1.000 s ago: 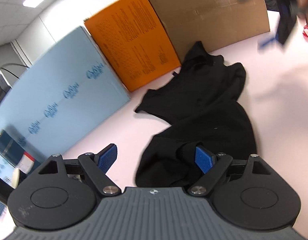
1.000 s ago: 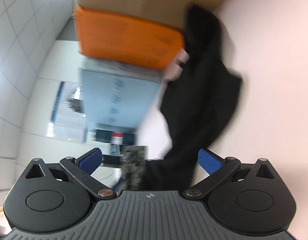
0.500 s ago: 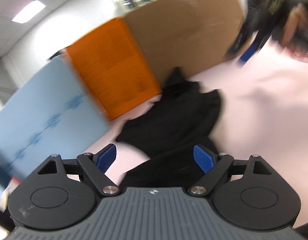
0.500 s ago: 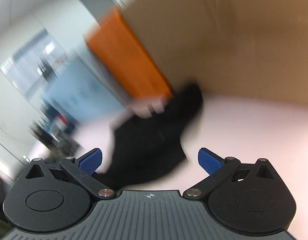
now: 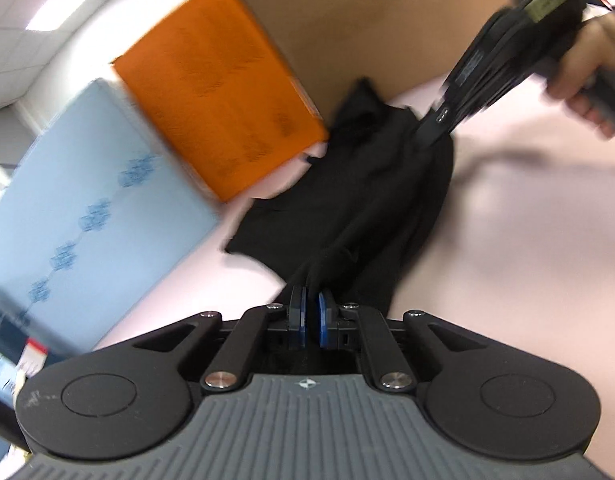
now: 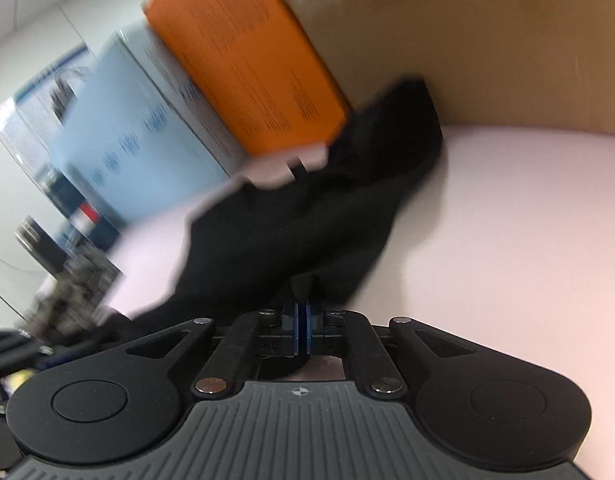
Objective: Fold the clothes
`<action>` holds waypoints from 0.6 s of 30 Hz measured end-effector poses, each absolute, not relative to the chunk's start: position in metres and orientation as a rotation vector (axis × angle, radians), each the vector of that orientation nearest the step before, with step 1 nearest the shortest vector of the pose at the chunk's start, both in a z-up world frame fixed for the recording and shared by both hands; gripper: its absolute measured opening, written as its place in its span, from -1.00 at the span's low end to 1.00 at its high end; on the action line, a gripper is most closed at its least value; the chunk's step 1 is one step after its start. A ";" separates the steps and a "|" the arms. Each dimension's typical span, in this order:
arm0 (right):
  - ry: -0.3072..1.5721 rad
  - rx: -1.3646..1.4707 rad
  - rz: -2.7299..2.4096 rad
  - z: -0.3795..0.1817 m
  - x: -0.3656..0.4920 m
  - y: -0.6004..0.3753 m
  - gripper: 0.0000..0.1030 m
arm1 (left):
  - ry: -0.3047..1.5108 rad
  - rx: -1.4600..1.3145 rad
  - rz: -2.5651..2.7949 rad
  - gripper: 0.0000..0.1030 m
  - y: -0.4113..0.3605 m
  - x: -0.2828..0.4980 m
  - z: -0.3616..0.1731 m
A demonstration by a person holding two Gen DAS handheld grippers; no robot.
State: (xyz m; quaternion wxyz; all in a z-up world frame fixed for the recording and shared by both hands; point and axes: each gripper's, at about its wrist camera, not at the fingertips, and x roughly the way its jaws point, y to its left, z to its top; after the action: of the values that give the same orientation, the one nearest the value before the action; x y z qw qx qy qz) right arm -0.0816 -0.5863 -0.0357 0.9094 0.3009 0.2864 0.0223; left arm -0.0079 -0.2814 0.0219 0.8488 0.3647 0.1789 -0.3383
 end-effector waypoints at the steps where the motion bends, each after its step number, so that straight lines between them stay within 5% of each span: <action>1: 0.550 0.650 0.060 -0.023 -0.089 -0.592 -0.93 | 0.368 0.756 -0.702 -0.89 -0.276 -0.006 0.027; 7: 0.402 0.703 0.119 0.064 -0.153 -0.605 -0.93 | 0.353 0.647 -0.905 -0.82 -0.246 -0.019 0.068; 14: 0.729 0.537 -0.293 0.051 -0.218 -0.617 -0.86 | 0.454 0.626 -1.129 -0.59 -0.214 -0.026 0.076; 17: 0.714 0.627 -0.272 0.030 -0.236 -0.613 -0.83 | 0.433 0.665 -1.071 -0.19 -0.221 -0.024 0.071; 18: 0.716 0.631 -0.252 0.023 -0.236 -0.608 -0.71 | 0.415 0.686 -1.056 0.16 -0.227 -0.025 0.067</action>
State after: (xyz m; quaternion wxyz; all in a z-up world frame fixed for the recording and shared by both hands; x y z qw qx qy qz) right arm -0.2365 -0.6079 0.0229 0.8806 0.3031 0.3437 -0.1207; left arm -0.0253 -0.2268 0.0674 0.7881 0.3185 0.1928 -0.4901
